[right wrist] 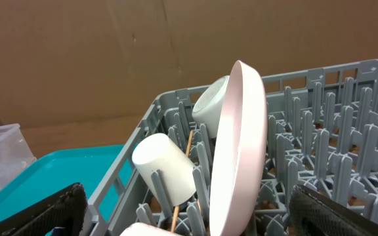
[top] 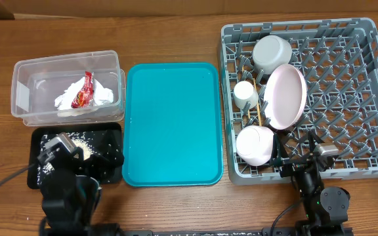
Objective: Sort waste into correct bins and load items into the dishwasher
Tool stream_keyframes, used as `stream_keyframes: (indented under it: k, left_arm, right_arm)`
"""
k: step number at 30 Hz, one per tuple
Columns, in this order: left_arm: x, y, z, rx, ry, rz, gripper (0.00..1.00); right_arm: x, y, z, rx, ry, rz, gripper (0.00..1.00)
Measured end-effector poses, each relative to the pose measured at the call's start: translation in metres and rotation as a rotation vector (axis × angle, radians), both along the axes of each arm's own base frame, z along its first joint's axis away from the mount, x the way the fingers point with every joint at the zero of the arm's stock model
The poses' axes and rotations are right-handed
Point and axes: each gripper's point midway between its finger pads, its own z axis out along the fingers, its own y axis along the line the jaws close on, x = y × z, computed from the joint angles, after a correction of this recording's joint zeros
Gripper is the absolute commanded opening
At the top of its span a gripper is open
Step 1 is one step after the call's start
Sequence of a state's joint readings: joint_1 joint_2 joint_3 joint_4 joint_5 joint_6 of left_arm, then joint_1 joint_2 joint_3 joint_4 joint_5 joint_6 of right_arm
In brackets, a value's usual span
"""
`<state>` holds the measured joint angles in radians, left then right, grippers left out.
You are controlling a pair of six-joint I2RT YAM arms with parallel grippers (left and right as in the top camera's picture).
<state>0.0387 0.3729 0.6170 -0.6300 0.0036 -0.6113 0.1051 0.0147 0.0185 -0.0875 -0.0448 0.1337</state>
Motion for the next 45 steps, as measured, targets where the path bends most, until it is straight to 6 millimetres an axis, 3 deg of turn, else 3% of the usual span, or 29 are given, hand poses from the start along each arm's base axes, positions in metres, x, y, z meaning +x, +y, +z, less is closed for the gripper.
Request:
stream_keyframes:
  k: [8,16,23,35,45]
  left_arm:
    - [0.016,-0.001,-0.001,-0.016,-0.308,-0.005,1.00]
    - [0.020,-0.001,-0.001,0.005,-0.502,-0.010,1.00]
    - [0.020,-0.001,-0.029,0.064,-0.488,-0.018,1.00]
    - [0.021,-0.001,-0.076,0.307,-0.302,-0.080,1.00]
    - [0.021,-0.001,-0.079,0.556,-0.279,-0.140,1.00]
  right_arm:
    - [0.000,0.000,0.000,0.000,0.000,0.000,1.00]
    - [0.000,0.000,0.000,0.000,0.000,0.000,1.00]
    - [0.000,0.000,0.000,0.000,0.000,0.000,1.00]
    - [0.000,0.000,0.000,0.000,-0.001,0.000,1.00]
    - [0.000,0.000,0.000,0.000,0.000,0.000,1.00]
